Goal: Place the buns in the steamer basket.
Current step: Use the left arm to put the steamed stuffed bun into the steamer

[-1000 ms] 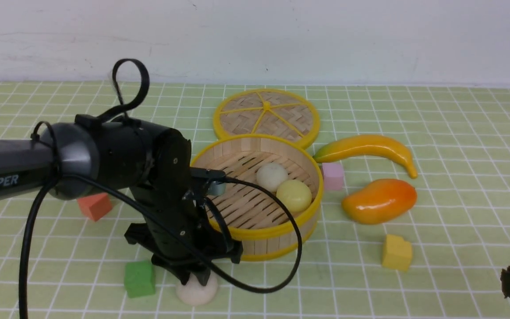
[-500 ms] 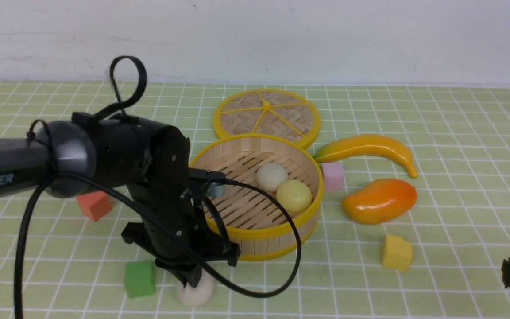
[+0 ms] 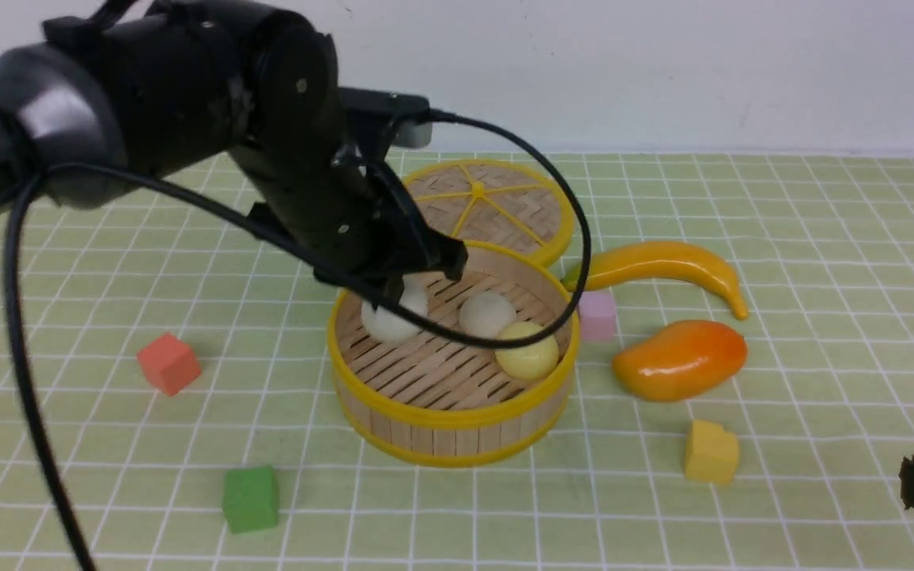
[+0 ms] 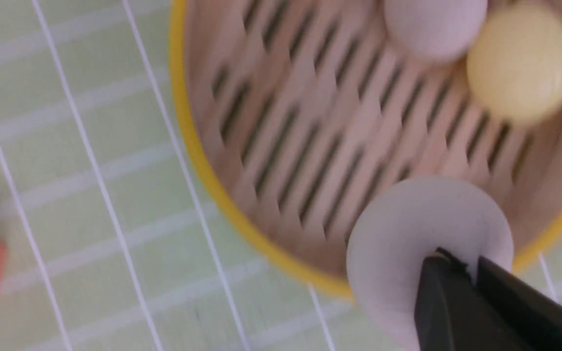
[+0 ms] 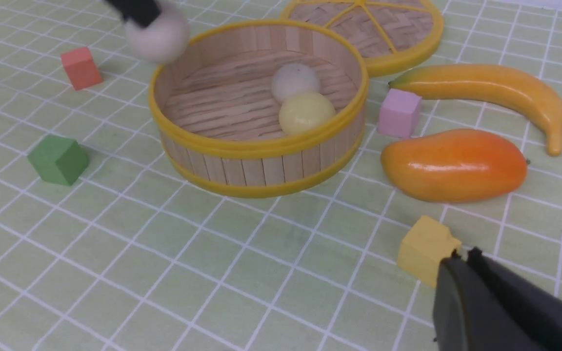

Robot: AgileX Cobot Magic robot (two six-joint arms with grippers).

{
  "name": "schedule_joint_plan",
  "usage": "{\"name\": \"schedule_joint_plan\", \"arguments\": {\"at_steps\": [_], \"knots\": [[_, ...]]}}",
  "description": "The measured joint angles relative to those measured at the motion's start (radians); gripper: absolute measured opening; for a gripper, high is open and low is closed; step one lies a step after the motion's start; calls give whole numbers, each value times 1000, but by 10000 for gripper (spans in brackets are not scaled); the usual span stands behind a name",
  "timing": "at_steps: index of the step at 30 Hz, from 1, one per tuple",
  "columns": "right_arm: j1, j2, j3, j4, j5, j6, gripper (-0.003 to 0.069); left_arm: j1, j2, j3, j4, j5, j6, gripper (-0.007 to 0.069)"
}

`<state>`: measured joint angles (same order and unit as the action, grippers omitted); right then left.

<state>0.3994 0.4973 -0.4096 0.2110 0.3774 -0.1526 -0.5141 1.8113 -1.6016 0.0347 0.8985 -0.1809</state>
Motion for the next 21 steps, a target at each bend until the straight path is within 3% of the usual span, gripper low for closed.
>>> {"name": "schedule_joint_plan", "arguments": {"at_steps": [12,17,21], "knots": [[0,-1,0,0,-1,0,1,0,166,-11,48,-163,-50,7],[0,-1,0,0,-1,0,4,0,170,-11,48,-167,-113,55],[0,-1,0,0,-1,0,11,0,170,-13,48,-148,-128,171]]}}
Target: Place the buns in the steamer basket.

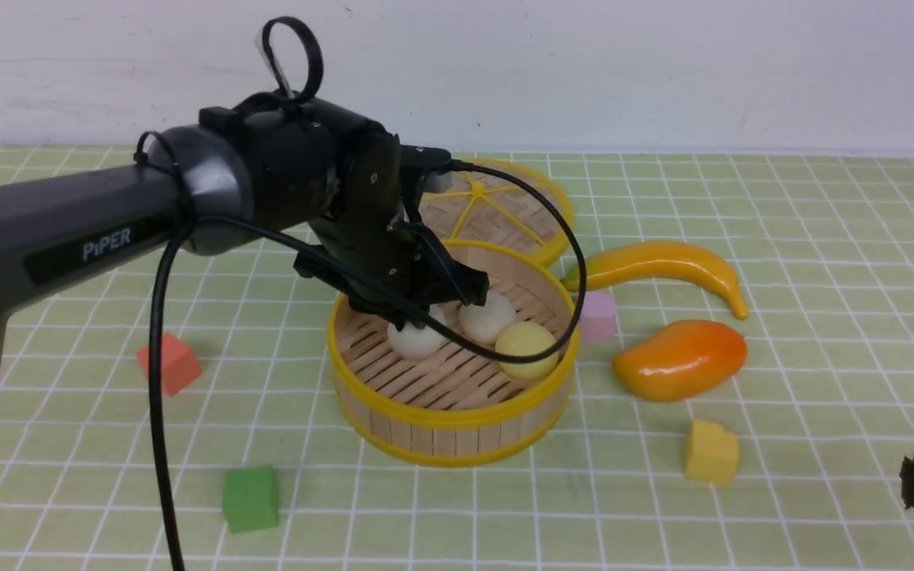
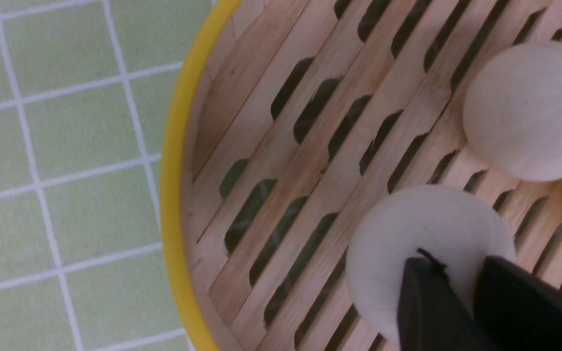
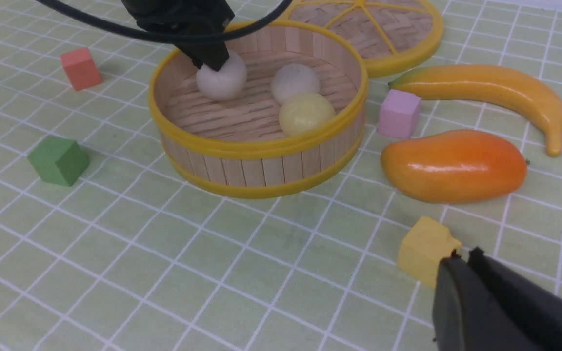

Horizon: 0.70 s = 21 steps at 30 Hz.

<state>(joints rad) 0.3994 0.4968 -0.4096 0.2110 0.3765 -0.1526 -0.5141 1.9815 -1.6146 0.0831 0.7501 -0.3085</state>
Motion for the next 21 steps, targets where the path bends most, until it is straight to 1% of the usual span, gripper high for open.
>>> {"name": "schedule_joint_plan", "arguments": {"at_steps": [1,2,6,10,13,16,19,21], "knots": [[0,0,0,0,0,0,11,0,0,0,0,1,0,178],[0,0,0,0,0,0,13,0,0,0,0,12,0,243],[0,0,0,0,0,0,18,0,-1,0,0,49,0,368],[0,0,0,2,0,0,22,0,-31,0,1,87,1,415],[0,0,0,3,0,0,27,0,-75,0,1,101,12,417],[0,0,0,3,0,0,31,0,-193,0,-12,122,35,390],[0,0,0,3,0,0,32,0,-312,0,-44,165,61,318],[0,0,0,3,0,0,32,0,-389,0,-59,214,93,247]]}}
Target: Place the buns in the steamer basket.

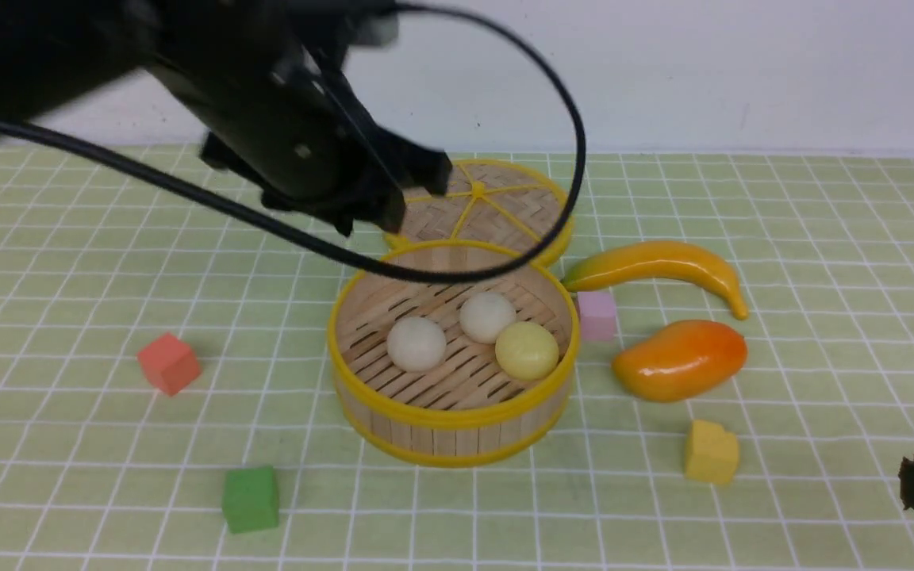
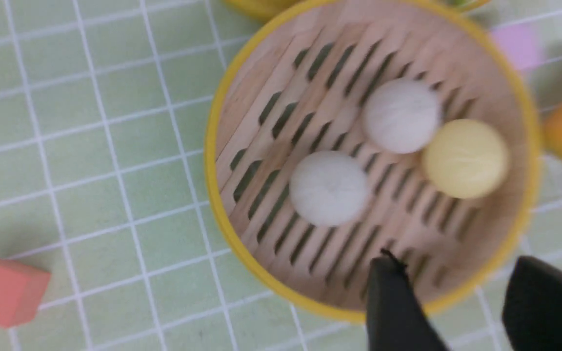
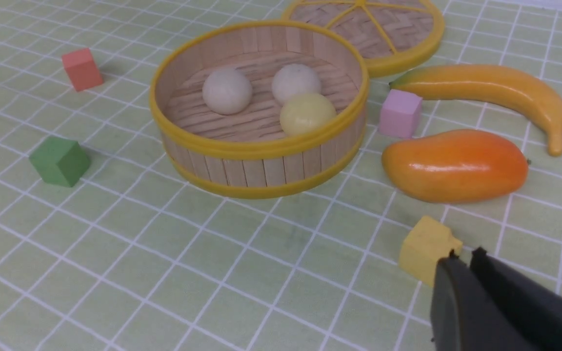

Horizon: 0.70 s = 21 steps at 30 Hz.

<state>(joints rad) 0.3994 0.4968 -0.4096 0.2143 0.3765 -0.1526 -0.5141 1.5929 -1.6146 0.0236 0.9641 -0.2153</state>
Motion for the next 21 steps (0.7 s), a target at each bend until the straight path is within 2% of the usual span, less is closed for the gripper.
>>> {"name": "schedule_joint_plan", "arguments": {"at_steps": [2,3,5,9,15,21], "knots": [[0,0,0,0,0,0,34,0,-85,12,-5,63,21,152],[0,0,0,0,0,0,36,0,-147,35,-5,103,23,81],[0,0,0,0,0,0,40,0,-228,83,-5,143,16,0],[0,0,0,0,0,0,46,0,-401,246,-5,190,-75,-13],[0,0,0,0,0,0,54,0,-681,565,-43,162,-181,-13],[0,0,0,0,0,0,62,0,-867,684,-128,184,-210,-13]]}}
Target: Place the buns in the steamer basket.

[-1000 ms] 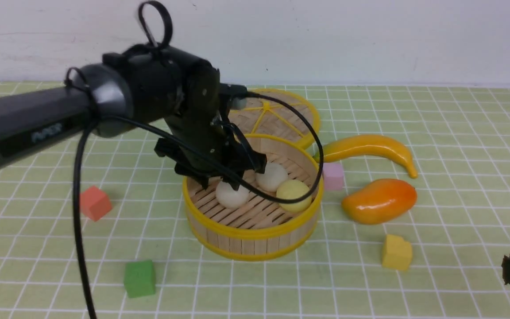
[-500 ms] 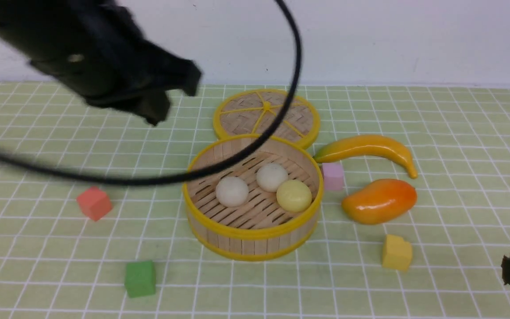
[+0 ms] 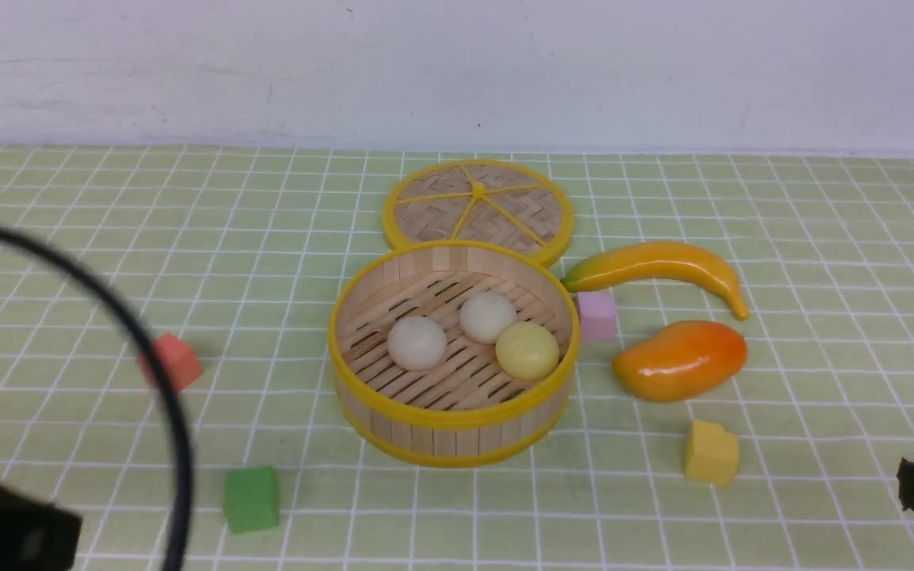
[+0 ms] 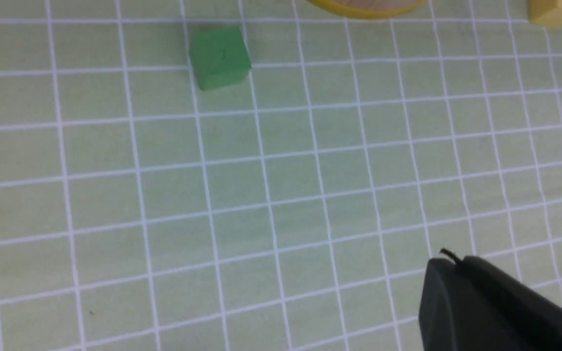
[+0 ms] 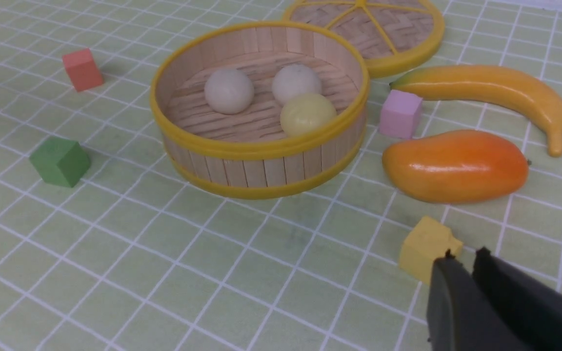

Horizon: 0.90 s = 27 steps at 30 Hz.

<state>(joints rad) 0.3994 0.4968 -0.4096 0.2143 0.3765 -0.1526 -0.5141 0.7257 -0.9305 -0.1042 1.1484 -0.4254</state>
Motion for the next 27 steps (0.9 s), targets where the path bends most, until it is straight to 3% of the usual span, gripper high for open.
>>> {"name": "schedule_joint_plan", "arguments": {"at_steps": [13,17,19,20,22,25,27], "knots": [[0,0,0,0,1,0,79,0,-75,5,36,19,0,-13],[0,0,0,0,0,0,86,0,-77,40,120,-148,-34,-13],[0,0,0,0,0,0,89,0,-110,100,213,-341,-46,-13],[0,0,0,0,0,0,90,0,-114,106,222,-341,-46,-13],[0,0,0,0,0,0,93,4,-180,172,304,-482,-51,-13],[0,0,0,0,0,0,97,50,-269,241,325,-572,-51,-13],[0,0,0,0,0,0,99,132,-368,317,327,-607,-51,-13]]}}
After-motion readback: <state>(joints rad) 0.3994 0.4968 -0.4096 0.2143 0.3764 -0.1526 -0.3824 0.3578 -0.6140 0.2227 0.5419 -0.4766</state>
